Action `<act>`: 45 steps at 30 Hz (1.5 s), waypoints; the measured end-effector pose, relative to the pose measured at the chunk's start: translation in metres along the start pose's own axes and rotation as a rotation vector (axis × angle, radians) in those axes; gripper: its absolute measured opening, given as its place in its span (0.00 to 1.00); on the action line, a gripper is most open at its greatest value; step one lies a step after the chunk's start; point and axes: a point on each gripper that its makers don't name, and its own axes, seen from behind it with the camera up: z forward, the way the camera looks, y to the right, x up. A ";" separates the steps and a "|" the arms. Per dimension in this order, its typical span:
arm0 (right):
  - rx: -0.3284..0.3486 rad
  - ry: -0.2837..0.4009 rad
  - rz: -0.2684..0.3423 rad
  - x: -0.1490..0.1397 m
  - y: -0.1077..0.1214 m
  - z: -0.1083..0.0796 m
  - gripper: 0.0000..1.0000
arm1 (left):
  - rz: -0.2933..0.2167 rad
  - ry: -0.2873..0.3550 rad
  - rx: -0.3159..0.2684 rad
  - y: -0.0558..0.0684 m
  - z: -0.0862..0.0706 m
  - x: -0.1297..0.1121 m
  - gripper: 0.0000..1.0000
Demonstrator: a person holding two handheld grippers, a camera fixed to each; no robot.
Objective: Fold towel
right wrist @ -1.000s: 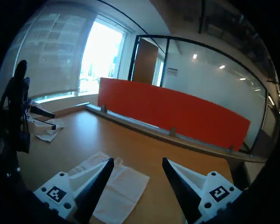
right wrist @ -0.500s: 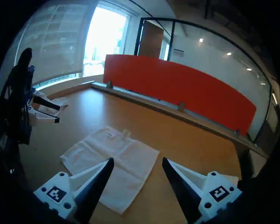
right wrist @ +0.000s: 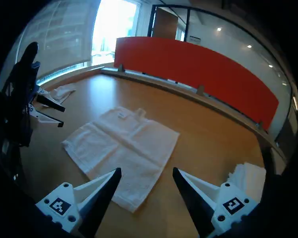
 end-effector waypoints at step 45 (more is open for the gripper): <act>0.095 -0.173 0.029 -0.102 -0.027 0.014 0.73 | 0.022 -0.217 -0.018 0.033 0.026 -0.078 0.67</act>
